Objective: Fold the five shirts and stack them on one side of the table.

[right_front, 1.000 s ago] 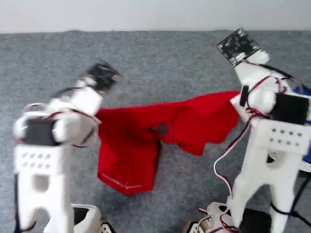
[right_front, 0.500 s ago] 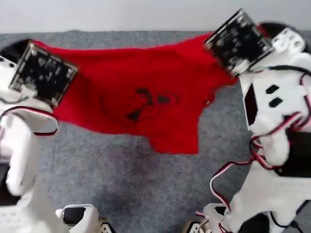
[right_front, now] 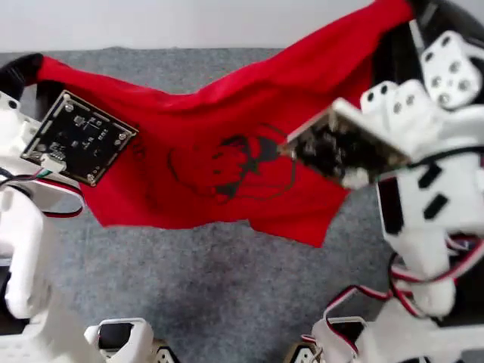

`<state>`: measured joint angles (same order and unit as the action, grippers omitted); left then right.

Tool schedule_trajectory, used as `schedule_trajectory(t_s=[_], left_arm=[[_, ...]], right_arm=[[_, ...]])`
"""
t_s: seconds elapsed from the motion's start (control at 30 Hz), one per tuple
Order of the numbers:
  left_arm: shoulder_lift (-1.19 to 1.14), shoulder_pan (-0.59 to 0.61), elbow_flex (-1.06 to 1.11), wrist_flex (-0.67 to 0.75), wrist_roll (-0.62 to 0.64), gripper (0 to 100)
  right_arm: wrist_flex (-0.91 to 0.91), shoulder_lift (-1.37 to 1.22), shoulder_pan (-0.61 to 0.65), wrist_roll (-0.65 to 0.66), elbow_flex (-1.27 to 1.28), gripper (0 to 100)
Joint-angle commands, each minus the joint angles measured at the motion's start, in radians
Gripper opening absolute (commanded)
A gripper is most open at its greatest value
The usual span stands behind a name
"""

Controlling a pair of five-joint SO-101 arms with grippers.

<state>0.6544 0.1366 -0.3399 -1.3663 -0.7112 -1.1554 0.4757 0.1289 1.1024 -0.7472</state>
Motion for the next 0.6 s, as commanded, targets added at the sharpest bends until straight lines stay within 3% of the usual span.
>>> schedule_trajectory(t_s=[0.0,0.13,0.57], left_arm=[[0.057,0.005,-0.031,0.005,-0.011,1],[0.118,0.005,-0.030,0.014,-0.011,1],[0.307,0.012,-0.027,0.009,-0.018,1]], right_arm=[[0.025,0.053,0.004,0.035,-0.037,1.0],[0.019,0.124,-0.005,0.038,-0.037,1.0],[0.002,0.249,-0.203,0.117,-0.031,1.0]])
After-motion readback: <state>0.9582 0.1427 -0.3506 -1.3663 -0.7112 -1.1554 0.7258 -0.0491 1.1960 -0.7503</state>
